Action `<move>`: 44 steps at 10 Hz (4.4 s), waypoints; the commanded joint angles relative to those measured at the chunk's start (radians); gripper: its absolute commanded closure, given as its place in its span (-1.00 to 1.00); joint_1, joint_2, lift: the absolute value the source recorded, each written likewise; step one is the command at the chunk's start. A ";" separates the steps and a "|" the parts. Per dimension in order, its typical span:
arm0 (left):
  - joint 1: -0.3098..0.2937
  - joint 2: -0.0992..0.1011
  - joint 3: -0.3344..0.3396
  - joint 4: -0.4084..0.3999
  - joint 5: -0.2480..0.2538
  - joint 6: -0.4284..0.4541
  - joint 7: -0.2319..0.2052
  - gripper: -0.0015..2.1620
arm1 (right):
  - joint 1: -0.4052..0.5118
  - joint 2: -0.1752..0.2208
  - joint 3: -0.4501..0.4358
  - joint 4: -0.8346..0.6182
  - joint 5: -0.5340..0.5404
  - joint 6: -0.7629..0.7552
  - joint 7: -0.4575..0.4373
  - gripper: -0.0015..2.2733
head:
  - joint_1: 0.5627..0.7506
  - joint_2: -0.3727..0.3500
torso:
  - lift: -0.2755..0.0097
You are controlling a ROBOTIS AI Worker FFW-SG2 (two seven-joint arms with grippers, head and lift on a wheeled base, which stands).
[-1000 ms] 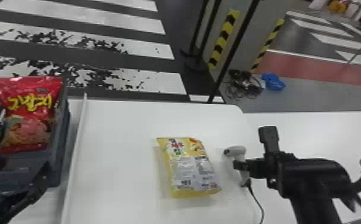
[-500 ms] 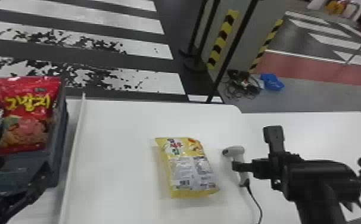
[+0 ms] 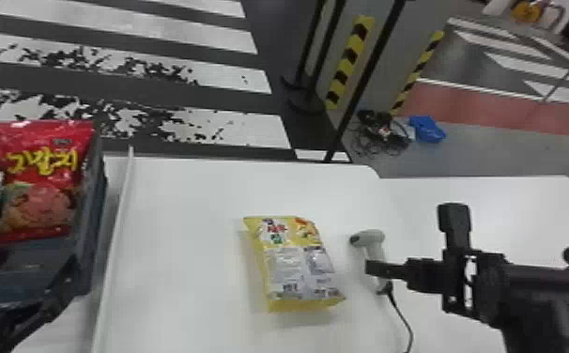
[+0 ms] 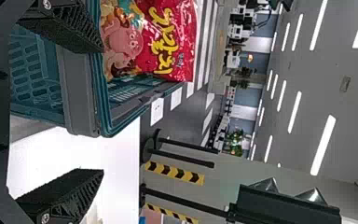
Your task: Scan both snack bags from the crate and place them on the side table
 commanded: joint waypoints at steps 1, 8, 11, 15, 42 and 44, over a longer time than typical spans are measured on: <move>0.002 0.000 0.002 -0.001 0.000 0.000 0.000 -0.92 | 0.007 0.004 -0.057 -0.013 -0.138 0.068 0.034 -0.94 | 0.41 -0.89 | 0.26; 0.000 0.002 -0.001 0.000 0.002 0.000 0.000 -0.92 | -0.058 -0.002 0.028 0.154 -0.195 0.031 0.123 -0.94 | 0.41 -0.63 | 0.26; -0.002 0.002 -0.001 0.003 0.002 0.000 0.000 -0.92 | -0.079 -0.016 0.088 0.232 -0.180 0.007 0.146 -0.94 | 0.41 -0.56 | 0.26; -0.006 0.002 -0.001 0.011 0.003 0.000 0.000 -0.92 | -0.085 -0.016 0.107 0.260 -0.169 0.007 0.175 -0.79 | 0.41 -0.51 | 0.26; -0.008 0.009 -0.006 0.014 0.005 0.000 0.000 -0.92 | -0.323 -0.136 -0.244 0.873 -0.129 -0.923 -0.366 0.99 | 0.41 -0.94 | 0.26; -0.011 0.014 -0.010 0.016 0.008 -0.003 0.000 -0.92 | -0.335 -0.151 -0.241 0.945 -0.120 -0.935 -0.446 0.99 | 0.41 -0.94 | 0.26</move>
